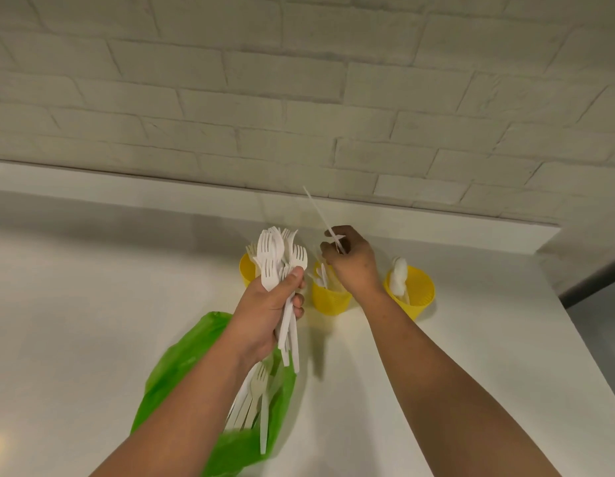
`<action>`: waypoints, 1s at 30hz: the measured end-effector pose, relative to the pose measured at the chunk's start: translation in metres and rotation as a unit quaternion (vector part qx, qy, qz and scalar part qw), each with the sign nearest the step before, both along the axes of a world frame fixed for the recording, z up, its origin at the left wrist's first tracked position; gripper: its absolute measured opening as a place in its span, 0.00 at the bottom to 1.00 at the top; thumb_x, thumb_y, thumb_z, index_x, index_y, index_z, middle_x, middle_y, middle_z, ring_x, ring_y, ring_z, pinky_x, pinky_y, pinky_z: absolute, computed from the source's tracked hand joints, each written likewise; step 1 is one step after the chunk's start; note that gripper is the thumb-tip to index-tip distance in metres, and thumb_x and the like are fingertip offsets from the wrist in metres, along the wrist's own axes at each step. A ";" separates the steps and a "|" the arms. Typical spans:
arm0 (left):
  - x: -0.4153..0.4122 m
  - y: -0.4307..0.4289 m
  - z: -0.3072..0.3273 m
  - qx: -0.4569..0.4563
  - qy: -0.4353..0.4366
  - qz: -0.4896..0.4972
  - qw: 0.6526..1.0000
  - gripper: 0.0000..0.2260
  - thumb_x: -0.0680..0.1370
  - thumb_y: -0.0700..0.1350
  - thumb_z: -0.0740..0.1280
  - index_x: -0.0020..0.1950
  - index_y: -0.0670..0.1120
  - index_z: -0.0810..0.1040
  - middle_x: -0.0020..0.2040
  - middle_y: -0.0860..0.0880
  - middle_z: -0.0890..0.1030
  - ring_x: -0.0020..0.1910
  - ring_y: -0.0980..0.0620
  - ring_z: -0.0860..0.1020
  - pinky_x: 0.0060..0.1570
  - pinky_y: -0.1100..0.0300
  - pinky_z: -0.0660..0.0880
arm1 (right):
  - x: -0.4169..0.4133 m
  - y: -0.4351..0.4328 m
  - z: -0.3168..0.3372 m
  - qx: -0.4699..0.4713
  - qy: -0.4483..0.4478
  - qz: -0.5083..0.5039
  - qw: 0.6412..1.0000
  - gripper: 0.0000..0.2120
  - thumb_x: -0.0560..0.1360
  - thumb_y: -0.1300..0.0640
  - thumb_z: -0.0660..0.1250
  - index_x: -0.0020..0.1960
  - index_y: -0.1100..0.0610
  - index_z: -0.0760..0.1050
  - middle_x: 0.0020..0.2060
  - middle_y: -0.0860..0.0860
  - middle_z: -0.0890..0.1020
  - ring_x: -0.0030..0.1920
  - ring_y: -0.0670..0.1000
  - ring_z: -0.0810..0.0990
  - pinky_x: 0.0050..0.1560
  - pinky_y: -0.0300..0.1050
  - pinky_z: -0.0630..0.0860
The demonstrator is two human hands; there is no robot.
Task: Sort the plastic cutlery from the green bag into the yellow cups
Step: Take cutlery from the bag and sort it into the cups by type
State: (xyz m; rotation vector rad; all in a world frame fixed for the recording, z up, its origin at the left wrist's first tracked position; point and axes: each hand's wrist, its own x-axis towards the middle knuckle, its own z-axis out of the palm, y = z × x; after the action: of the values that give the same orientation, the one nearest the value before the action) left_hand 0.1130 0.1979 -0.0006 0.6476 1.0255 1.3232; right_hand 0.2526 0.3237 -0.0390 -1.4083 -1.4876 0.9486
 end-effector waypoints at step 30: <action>0.003 -0.010 0.004 0.015 0.011 -0.005 1.000 0.06 0.77 0.47 0.72 0.50 0.45 0.83 0.43 0.47 0.82 0.33 0.52 0.73 0.35 0.61 0.73 | 0.017 -0.019 -0.016 0.110 -0.183 -0.045 0.976 0.16 0.74 0.51 0.61 0.57 0.49 0.81 0.48 0.51 0.83 0.51 0.60 0.78 0.54 0.47 0.70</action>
State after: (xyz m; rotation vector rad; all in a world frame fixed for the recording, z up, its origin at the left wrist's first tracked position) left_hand 0.1160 0.1880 0.0030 0.6893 1.0213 1.3278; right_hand 0.2697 0.3042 -0.0550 -1.5249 -1.7196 0.4660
